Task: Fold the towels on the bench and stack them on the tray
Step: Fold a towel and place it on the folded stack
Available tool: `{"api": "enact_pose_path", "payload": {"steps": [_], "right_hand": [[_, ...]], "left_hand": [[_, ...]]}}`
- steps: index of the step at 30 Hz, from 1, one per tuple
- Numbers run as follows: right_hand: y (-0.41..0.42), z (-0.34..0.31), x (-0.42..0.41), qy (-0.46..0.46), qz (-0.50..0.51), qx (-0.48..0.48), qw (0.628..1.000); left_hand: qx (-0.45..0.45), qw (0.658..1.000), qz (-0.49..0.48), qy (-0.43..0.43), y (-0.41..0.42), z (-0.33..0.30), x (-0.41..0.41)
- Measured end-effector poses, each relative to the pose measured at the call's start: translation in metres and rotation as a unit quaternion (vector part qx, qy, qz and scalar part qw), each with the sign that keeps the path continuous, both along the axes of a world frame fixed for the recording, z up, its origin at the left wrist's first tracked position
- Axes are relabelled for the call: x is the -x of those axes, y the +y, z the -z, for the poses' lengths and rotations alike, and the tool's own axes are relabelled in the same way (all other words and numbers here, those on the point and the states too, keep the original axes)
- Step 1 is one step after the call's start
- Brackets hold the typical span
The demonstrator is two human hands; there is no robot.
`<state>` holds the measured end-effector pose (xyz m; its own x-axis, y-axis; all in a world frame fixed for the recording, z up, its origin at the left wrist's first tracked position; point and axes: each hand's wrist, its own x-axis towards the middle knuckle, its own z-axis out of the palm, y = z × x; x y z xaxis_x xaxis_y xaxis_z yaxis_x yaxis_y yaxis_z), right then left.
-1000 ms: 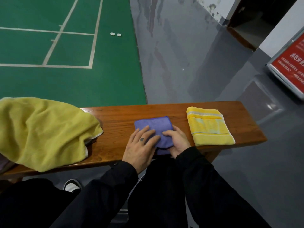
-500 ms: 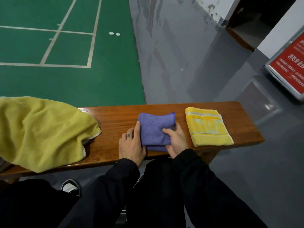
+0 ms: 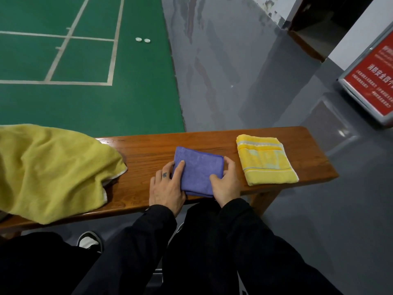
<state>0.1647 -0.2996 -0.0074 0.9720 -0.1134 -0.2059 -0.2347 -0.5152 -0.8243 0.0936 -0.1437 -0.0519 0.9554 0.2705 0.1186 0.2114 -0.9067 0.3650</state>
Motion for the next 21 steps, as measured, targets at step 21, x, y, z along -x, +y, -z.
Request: {"api": "enact_pose_path", "payload": {"steps": [21], "right_hand": [[-0.008,0.02,0.007,-0.082,-0.051,0.167,0.981]], "left_hand": [[0.352,0.924,-0.149,0.023,-0.002,-0.043,-0.008]]}}
